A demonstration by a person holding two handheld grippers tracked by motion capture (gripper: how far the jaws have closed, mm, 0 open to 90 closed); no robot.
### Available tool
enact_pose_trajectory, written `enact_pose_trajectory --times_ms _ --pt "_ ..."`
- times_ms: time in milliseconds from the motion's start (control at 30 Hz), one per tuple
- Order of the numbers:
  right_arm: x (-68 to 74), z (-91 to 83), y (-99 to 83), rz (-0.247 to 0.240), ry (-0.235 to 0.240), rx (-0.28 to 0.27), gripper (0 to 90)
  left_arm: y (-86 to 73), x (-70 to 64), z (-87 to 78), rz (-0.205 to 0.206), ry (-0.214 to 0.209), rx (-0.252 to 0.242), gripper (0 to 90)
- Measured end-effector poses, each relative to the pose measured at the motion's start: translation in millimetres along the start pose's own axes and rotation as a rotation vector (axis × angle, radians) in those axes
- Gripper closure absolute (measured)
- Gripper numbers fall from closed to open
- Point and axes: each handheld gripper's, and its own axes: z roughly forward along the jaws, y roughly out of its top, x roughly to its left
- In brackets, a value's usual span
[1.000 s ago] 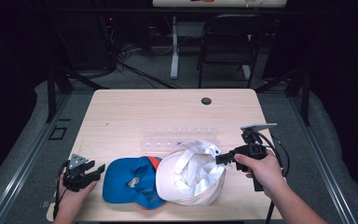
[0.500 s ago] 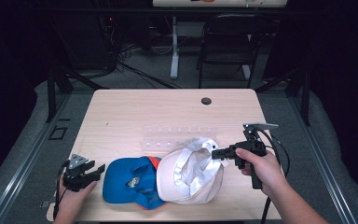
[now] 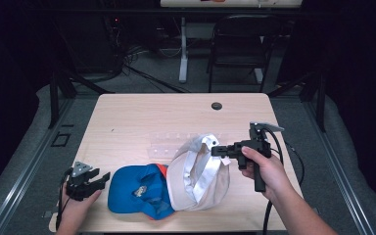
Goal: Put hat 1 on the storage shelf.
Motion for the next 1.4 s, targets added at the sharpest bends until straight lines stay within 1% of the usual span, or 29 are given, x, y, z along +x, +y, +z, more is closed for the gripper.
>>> enact_pose_trajectory --times_ms 133,200,300,400,500,600,667,733,800,867,933,1000,1100,1167,1233,1333,1400 --pt "9.1 -1.0 0.7 -0.019 0.013 -0.001 81.9 0.0 0.0 -0.1 0.001 0.0 0.001 51.5" --pt "14.6 -2.2 0.9 -0.027 0.012 -0.013 81.8 0.0 0.0 -0.3 0.001 0.0 0.0 51.5" --pt "23.1 -5.2 2.1 -0.049 -0.001 -0.035 81.9 0.1 -0.2 -0.5 0.002 0.0 -0.001 51.5" --pt "33.4 -9.3 3.9 -0.064 -0.023 -0.052 81.9 0.2 -0.6 -0.3 0.002 0.0 0.0 51.5" --pt "42.8 -13.7 7.0 -0.084 -0.049 -0.071 81.8 -0.3 -1.2 0.9 0.0 0.003 -0.013 51.5" --pt "51.3 -17.6 11.6 -0.101 -0.075 -0.091 81.8 -0.2 -1.3 0.9 0.003 0.002 -0.011 51.5" --pt "57.6 -19.8 15.0 -0.099 -0.087 -0.103 81.8 -0.2 -1.6 0.9 0.0 0.002 -0.014 51.6" --pt "63.5 -20.9 18.7 -0.109 -0.104 -0.115 81.8 -0.2 -1.6 0.8 0.003 0.001 -0.013 51.5" --pt "69.5 -21.2 22.8 -0.119 -0.128 -0.123 81.8 -0.3 -1.6 0.9 0.002 0.001 -0.012 51.5" --pt "76.1 -20.3 27.6 -0.13 -0.16 -0.127 81.8 -0.2 -1.3 0.8 0.007 0.001 -0.009 51.5" --pt "84.8 -19.0 32.6 -0.142 -0.195 -0.131 81.8 -0.2 -1.6 1.0 0.002 0.0 -0.012 51.5" --pt "95.0 -17.6 37.8 -0.166 -0.23 -0.136 81.8 -0.2 -1.4 1.0 0.001 0.0 -0.012 51.5" --pt "109.3 -14.3 46.5 -0.185 -0.266 -0.144 81.8 -0.1 -1.0 0.8 0.002 0.0 -0.01 51.5" --pt "117.5 -10.9 51.8 -0.192 -0.283 -0.148 81.8 0.4 -0.5 -0.4 0.005 -0.008 0.004 51.5" --pt "124.9 -7.1 57.1 -0.2 -0.294 -0.147 81.8 0.7 -0.4 -1.0 0.006 -0.006 0.011 51.6" --pt "133.8 -1.2 64.1 -0.212 -0.314 -0.152 81.8 0.7 -0.1 -1.4 0.007 -0.008 0.009 51.6" --pt "136.8 1.5 68.9 -0.215 -0.324 -0.157 81.8 0.5 -0.1 -1.4 0.005 -0.008 0.008 51.5"
